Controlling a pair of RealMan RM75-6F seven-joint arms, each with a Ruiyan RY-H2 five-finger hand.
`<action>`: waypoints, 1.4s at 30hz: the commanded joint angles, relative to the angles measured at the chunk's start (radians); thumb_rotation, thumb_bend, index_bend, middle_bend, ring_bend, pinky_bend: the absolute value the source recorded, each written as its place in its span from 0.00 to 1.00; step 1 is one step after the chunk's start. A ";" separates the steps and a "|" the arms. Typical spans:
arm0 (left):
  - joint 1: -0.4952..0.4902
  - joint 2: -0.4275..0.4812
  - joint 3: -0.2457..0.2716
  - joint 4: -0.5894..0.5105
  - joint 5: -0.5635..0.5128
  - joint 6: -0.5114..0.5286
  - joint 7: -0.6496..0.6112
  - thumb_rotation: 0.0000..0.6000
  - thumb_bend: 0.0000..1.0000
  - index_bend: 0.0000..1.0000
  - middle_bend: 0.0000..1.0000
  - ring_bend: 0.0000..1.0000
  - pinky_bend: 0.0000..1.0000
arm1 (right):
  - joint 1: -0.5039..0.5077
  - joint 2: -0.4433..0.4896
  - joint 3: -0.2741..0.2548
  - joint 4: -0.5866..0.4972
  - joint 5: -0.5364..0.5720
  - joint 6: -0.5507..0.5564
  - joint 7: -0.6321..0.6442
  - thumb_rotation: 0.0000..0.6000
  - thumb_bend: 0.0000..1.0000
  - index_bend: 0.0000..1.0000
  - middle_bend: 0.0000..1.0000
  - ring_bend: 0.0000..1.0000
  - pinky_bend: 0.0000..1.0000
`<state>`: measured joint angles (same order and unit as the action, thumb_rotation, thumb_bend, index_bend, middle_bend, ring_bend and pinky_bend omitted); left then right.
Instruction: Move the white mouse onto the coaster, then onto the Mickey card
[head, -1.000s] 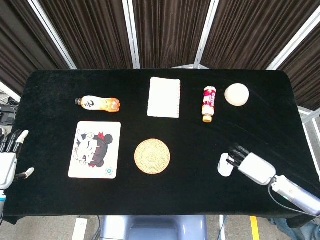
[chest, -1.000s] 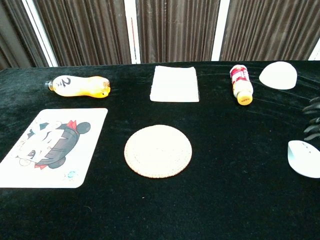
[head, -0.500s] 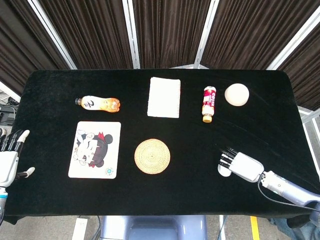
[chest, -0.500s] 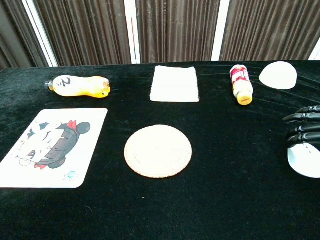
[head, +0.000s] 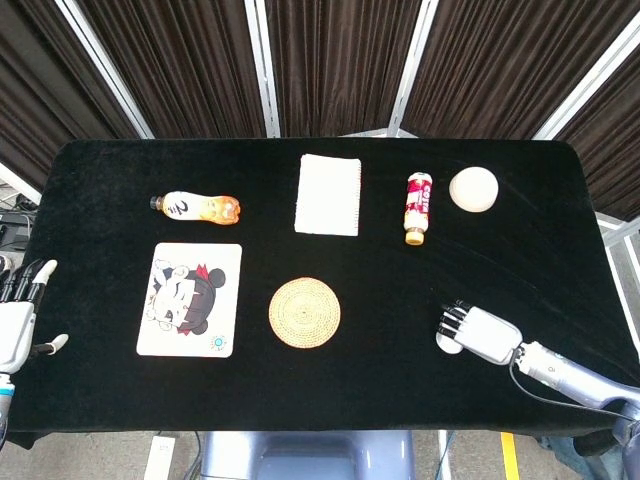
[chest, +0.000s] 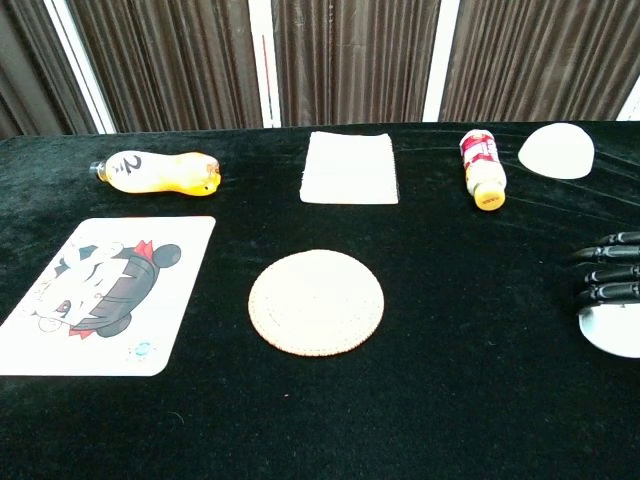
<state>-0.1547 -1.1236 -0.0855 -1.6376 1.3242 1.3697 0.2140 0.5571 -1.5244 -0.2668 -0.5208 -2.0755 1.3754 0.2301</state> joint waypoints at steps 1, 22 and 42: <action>0.000 0.000 0.000 0.001 -0.001 0.000 -0.001 1.00 0.05 0.00 0.00 0.00 0.00 | -0.003 -0.015 -0.009 0.019 0.005 0.013 0.017 1.00 0.15 0.29 0.37 0.23 0.38; -0.011 0.011 -0.001 -0.010 -0.014 -0.022 -0.022 1.00 0.05 0.00 0.00 0.00 0.00 | 0.258 0.028 0.036 -0.225 -0.057 0.123 -0.122 1.00 0.52 0.39 0.50 0.35 0.49; -0.003 0.079 0.002 -0.026 -0.046 -0.058 -0.122 1.00 0.05 0.00 0.00 0.00 0.00 | 0.661 -0.057 0.166 -0.522 -0.058 -0.426 -0.358 1.00 0.52 0.39 0.50 0.35 0.48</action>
<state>-0.1583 -1.0464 -0.0838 -1.6666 1.2809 1.3143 0.0957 1.2013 -1.5588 -0.1082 -1.0715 -2.1382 0.9601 -0.1225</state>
